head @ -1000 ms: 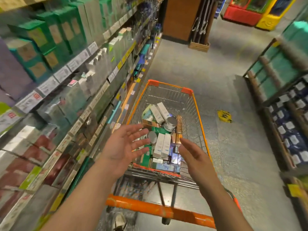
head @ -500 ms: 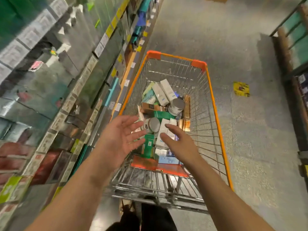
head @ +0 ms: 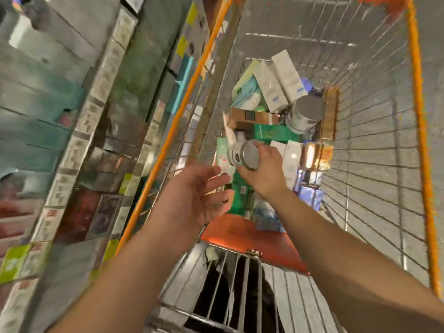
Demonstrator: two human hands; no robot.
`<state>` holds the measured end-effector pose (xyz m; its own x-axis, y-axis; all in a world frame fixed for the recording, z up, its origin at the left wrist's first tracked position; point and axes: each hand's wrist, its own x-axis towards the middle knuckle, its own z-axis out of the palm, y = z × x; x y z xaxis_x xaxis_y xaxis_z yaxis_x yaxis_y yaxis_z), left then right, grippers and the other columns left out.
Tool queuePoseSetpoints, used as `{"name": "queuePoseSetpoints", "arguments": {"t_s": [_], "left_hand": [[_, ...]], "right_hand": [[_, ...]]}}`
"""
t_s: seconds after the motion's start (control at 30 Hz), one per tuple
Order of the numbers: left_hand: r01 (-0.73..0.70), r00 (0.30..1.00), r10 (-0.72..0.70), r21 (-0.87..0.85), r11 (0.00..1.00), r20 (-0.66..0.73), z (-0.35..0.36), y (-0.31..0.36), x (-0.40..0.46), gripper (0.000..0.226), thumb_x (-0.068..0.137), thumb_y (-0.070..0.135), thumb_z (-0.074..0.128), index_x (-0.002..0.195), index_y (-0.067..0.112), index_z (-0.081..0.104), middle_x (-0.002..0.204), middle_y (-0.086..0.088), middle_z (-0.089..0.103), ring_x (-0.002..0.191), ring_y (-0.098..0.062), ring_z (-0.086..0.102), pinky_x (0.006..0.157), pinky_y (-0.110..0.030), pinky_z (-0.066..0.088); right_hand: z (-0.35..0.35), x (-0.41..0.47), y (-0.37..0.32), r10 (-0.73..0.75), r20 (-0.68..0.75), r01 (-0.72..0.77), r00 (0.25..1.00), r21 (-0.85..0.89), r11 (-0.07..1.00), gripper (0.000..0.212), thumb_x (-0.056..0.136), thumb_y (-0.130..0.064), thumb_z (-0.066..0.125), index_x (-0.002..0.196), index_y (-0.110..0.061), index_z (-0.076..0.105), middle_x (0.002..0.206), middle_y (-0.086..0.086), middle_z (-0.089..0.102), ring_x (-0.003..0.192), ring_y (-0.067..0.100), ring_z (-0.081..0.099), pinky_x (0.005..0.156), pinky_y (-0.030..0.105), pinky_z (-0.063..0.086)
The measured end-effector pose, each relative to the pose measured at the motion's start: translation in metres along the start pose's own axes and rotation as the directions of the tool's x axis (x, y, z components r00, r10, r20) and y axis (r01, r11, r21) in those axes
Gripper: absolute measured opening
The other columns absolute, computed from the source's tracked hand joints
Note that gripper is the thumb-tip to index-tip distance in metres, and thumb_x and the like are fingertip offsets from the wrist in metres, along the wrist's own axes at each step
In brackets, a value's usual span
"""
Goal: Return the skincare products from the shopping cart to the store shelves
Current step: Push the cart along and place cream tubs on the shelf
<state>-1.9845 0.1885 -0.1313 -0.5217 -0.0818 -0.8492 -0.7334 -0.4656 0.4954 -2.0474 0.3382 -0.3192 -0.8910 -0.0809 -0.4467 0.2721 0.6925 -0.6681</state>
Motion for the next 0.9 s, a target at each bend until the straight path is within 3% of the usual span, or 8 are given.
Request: {"name": "queuePoseSetpoints", "arguments": {"t_s": [0.1,0.17,0.23,0.33,0.47,0.63,0.77,0.9], "left_hand": [[0.019,1.0,-0.019,-0.012,1.0,-0.02,-0.008,-0.007,0.012,0.031,0.086,0.027,0.061,0.113,0.012,0.067,0.092,-0.006,0.074,0.091,-0.03,0.066,0.074,-0.036,0.055],[0.021,0.999,-0.021,0.002,1.0,-0.044,-0.012,-0.009,0.018,0.028,0.085,0.027,0.063,0.108,0.012,0.069,0.094,-0.006,0.074,0.086,-0.027,0.07,0.074,-0.036,0.057],[0.02,0.998,-0.019,0.008,1.0,-0.056,-0.016,-0.009,0.022,0.023,0.091,0.028,0.06,0.105,0.013,0.07,0.097,-0.007,0.075,0.087,-0.026,0.07,0.077,-0.038,0.058],[0.016,0.997,-0.016,-0.002,1.0,-0.07,-0.018,-0.008,0.026,0.024,0.092,0.029,0.058,0.106,0.013,0.071,0.097,-0.007,0.075,0.089,-0.027,0.07,0.081,-0.04,0.057],[0.001,0.998,-0.002,-0.015,1.0,-0.066,-0.021,-0.007,0.024,0.023,0.092,0.028,0.058,0.104,0.014,0.071,0.098,-0.007,0.075,0.087,-0.026,0.069,0.079,-0.039,0.058],[-0.054,0.996,0.052,-0.021,0.998,-0.077,-0.028,0.001,0.016,0.019,0.095,0.026,0.057,0.104,0.014,0.069,0.099,-0.007,0.075,0.081,-0.025,0.071,0.074,-0.038,0.058],[-0.112,0.993,0.111,-0.034,0.993,-0.045,-0.033,0.012,0.002,0.018,0.097,0.027,0.057,0.106,0.016,0.069,0.101,-0.007,0.074,0.09,-0.027,0.07,0.074,-0.037,0.059],[-0.187,0.982,0.185,-0.079,0.979,-0.033,-0.033,0.024,-0.023,0.021,0.099,0.025,0.056,0.113,0.014,0.068,0.105,-0.009,0.072,0.099,-0.032,0.067,0.082,-0.041,0.056]], "right_hand": [[0.019,0.026,0.009,-0.021,0.039,0.024,0.999,-0.068,0.997,0.109,0.078,-0.041,0.085,0.162,-0.012,0.023,0.159,0.025,0.023,0.147,0.041,0.027,0.12,0.039,0.033],[0.024,0.04,0.014,-0.038,0.063,0.044,0.997,-0.101,0.994,0.111,0.082,-0.039,0.084,0.164,-0.012,0.014,0.164,0.026,0.01,0.153,0.041,0.014,0.124,0.039,0.024],[0.026,0.05,0.018,-0.057,0.084,0.07,0.995,-0.162,0.984,0.111,0.083,-0.038,0.083,0.164,-0.014,0.011,0.166,0.025,0.009,0.154,0.04,0.011,0.125,0.039,0.019],[0.03,0.058,0.026,-0.075,0.068,0.088,0.995,-0.218,0.972,0.113,0.078,-0.032,0.088,0.164,-0.015,0.017,0.164,0.025,0.02,0.15,0.043,0.023,0.124,0.043,0.023],[0.033,0.056,0.025,-0.107,-0.013,0.102,0.994,-0.19,0.976,0.099,0.069,-0.02,0.089,0.152,-0.012,0.037,0.143,0.021,0.04,0.13,0.042,0.043,0.11,0.038,0.036],[0.025,0.032,0.005,-0.095,-0.13,0.093,0.987,-0.02,0.995,0.094,0.066,-0.027,0.092,0.146,-0.013,0.043,0.14,0.016,0.034,0.131,0.035,0.038,0.111,0.035,0.037],[0.004,-0.001,-0.026,-0.086,-0.234,0.116,0.968,0.115,0.987,0.095,0.065,-0.033,0.093,0.144,-0.014,0.045,0.138,0.015,0.033,0.13,0.026,0.035,0.104,0.025,0.033],[-0.03,-0.037,-0.069,-0.154,-0.257,0.208,0.954,0.2,0.958,0.093,0.067,-0.035,0.091,0.146,-0.025,0.043,0.133,0.0,0.025,0.128,0.014,0.034,0.103,0.022,0.032]]}}
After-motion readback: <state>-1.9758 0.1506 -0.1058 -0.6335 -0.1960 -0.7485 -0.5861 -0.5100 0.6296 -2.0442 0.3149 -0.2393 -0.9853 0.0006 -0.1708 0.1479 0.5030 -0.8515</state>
